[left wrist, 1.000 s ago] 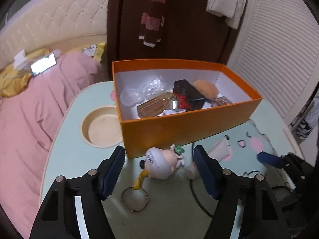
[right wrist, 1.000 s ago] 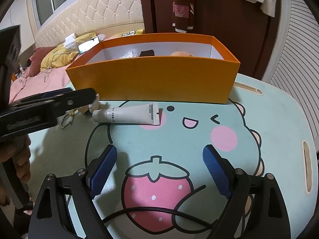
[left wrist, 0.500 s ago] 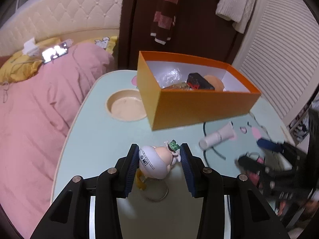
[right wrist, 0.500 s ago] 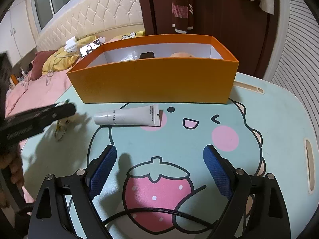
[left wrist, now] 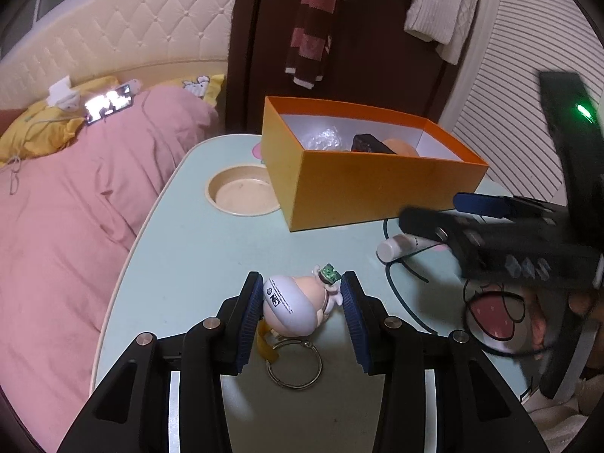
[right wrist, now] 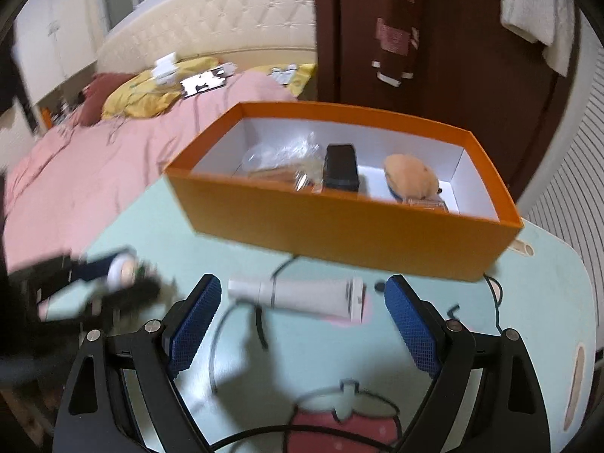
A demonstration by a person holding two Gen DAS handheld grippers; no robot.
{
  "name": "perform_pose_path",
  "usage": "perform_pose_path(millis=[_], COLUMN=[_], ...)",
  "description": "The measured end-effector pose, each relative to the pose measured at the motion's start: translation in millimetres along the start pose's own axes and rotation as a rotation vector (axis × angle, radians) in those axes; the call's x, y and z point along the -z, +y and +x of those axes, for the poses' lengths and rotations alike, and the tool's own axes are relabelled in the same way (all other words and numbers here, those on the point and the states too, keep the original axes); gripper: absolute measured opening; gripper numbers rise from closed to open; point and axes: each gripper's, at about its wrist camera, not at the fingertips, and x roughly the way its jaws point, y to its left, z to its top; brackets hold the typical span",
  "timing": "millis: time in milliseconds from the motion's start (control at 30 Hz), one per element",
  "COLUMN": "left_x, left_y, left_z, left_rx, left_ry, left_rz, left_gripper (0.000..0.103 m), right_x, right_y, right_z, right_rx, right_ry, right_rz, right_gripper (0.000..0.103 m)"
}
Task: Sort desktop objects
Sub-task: 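Grasp the white figurine keychain by its head with the left gripper, then grasp the white lotion tube upright with the right while the left holds the figurine, then carry the figurine with the left and the tube with the right over the orange box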
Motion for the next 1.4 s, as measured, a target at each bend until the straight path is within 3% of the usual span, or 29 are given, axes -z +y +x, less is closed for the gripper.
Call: perform_pose_path(millis=[133,300,400,700,933,967,1033,1067,1133,1167,1400], left_x=[0,1,2,3,2,2,2,2,1,1,1], left_y=[1,2,2,2,-1,-4,-4,-5,-4,-1,0], left_z=[-1,-1,-1,-2,0,0,0,0,0,0,-1], left_rx=[0.006,0.009,0.011,0.009,0.004,0.000,0.000,0.000,0.001,0.004,0.007], left_ry=[-0.002,-0.005,-0.005,-0.005,-0.005,-0.005,-0.006,-0.005,-0.004,-0.003,-0.006], left_rz=[0.002,0.001,0.000,0.008,0.005,0.001,0.001,0.001,0.003,0.007,0.001], left_gripper=[0.041,0.041,0.041,0.041,0.041,0.041,0.041,0.041,0.041,0.041,0.041], right_x=[-8,0,9,21,19,20,23,23,25,26,30], right_y=[0,10,10,-16,-3,-2,0,1,4,6,2], right_z=[18,29,30,14,16,15,14,13,12,12,6], right_rx=[0.033,0.111,0.100,0.102,0.118,0.123,0.132,0.134,0.140,0.146,0.096], right_ry=[0.053,0.066,0.099,0.091,0.073,0.065,0.062,0.056,0.045,0.043,0.022], right_rz=[0.105,0.067,0.055,0.123,0.080,0.076,0.060,0.046,0.017,0.004,0.008], right_gripper=[0.089,0.089,0.089,0.089,0.088,0.083,0.055,0.048,0.023,0.019,0.019])
